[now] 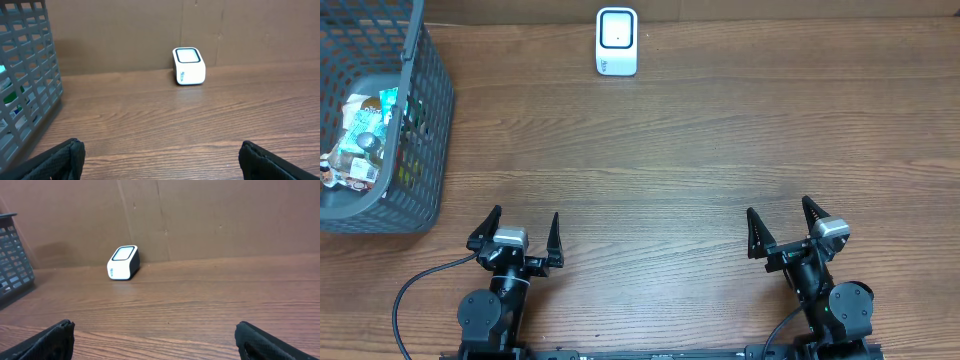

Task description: Scan the item barcode

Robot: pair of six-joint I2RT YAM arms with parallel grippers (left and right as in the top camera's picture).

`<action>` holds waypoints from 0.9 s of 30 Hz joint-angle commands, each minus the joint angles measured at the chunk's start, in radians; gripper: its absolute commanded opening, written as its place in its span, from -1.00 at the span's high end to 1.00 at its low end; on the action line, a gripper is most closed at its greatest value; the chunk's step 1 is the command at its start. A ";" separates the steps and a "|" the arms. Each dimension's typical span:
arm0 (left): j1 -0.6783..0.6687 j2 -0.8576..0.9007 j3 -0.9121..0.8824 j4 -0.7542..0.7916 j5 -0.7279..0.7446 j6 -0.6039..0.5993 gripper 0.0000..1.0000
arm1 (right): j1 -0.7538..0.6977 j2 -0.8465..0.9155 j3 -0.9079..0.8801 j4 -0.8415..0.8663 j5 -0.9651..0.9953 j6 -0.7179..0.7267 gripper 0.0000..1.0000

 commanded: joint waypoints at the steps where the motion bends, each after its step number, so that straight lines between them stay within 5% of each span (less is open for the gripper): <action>1: -0.001 -0.011 -0.004 -0.001 0.011 0.019 -0.99 | -0.003 -0.012 -0.011 0.003 0.009 -0.003 -1.00; 27: 0.000 -0.011 -0.004 0.010 -0.009 0.017 -0.99 | -0.003 -0.012 -0.011 0.003 0.009 -0.003 -1.00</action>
